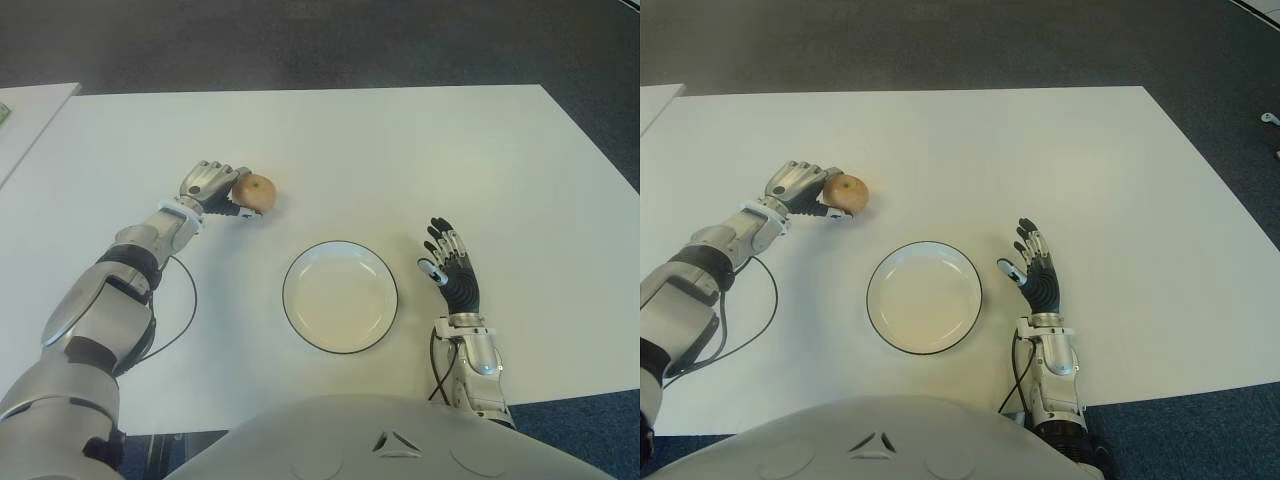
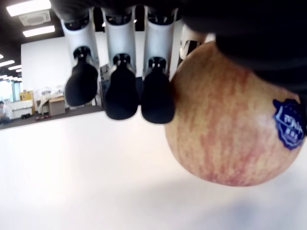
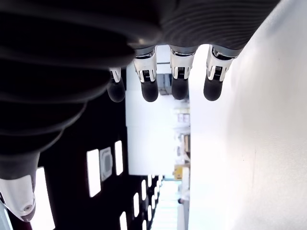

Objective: Put the apples into the plate.

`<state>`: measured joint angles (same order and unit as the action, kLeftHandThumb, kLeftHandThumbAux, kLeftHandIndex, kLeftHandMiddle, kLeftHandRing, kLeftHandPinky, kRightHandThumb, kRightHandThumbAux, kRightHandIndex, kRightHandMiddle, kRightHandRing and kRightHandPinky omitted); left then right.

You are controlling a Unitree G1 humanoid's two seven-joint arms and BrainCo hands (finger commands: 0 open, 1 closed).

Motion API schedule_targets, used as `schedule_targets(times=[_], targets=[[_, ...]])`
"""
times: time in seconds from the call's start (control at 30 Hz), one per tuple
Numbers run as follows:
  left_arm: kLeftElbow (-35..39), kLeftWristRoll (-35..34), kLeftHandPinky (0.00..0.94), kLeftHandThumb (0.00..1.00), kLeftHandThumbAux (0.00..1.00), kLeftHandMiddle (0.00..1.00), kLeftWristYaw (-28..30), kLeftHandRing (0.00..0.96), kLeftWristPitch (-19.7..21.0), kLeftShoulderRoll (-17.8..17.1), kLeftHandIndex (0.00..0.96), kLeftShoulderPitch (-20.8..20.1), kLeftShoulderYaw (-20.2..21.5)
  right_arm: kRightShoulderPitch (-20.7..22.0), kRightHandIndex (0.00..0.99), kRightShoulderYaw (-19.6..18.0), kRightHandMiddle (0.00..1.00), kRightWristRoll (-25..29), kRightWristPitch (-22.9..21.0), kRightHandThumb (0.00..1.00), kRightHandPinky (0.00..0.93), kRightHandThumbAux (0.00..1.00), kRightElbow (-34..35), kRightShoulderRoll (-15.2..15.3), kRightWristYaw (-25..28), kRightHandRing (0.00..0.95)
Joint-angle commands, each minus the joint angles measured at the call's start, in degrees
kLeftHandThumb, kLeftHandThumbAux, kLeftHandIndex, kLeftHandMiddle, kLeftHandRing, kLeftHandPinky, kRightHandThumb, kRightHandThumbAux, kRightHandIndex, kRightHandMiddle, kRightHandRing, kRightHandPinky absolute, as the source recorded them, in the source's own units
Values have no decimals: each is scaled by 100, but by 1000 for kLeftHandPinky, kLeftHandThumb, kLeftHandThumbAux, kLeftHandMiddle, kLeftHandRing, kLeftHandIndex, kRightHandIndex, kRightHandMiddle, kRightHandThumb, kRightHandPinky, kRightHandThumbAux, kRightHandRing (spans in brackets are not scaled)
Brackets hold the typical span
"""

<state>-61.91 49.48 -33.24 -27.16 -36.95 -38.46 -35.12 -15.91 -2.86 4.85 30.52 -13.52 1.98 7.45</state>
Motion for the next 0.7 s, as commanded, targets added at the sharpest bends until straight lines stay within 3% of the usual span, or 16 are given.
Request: schedule_targets(times=[0.03,0.7], targets=[[486,-95,761,722,698,787,-139,763,-18,-170,443,92,237,-480,0,25,0,-55,-584,74,0,568,-738,-82,-65,0],[1420,-136,811,727,698,829,162,810,54,-172,443,433,624,-387,0,42,0,-100,-600,74,0,557,-915,-31,-40,0]])
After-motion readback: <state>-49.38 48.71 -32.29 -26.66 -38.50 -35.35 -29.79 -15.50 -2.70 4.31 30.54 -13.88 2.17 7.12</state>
